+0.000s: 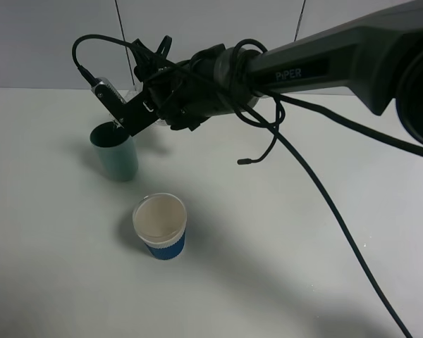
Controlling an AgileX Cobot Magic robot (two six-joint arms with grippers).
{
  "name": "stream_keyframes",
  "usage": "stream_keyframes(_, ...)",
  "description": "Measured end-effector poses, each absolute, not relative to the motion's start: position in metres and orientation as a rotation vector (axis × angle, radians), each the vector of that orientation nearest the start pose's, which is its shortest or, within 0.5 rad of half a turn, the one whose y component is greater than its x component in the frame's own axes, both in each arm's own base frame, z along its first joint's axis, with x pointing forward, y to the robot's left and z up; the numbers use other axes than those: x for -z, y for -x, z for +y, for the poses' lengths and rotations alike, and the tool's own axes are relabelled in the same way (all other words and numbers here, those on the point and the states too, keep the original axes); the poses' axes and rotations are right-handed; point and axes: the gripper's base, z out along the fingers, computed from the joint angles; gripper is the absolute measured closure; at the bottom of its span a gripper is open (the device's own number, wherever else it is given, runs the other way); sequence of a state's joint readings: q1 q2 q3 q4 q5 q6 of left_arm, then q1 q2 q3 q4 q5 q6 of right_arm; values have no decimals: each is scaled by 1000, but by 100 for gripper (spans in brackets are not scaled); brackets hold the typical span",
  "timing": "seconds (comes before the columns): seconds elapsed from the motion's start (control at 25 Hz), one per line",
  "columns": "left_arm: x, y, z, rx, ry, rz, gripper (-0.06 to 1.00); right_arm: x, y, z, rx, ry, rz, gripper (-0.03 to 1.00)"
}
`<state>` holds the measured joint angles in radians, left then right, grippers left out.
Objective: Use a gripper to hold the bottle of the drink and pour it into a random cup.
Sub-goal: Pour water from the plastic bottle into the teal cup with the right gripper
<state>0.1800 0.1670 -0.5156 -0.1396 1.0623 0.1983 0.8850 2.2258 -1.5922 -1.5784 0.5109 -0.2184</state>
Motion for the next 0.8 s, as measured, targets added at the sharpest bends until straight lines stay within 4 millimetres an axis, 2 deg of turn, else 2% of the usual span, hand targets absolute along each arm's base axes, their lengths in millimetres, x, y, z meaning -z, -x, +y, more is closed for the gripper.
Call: stream_keyframes(0.8,-281,-21,-7,-41,-14,2188,-5,-177,-348,355,1080,2074,792,39)
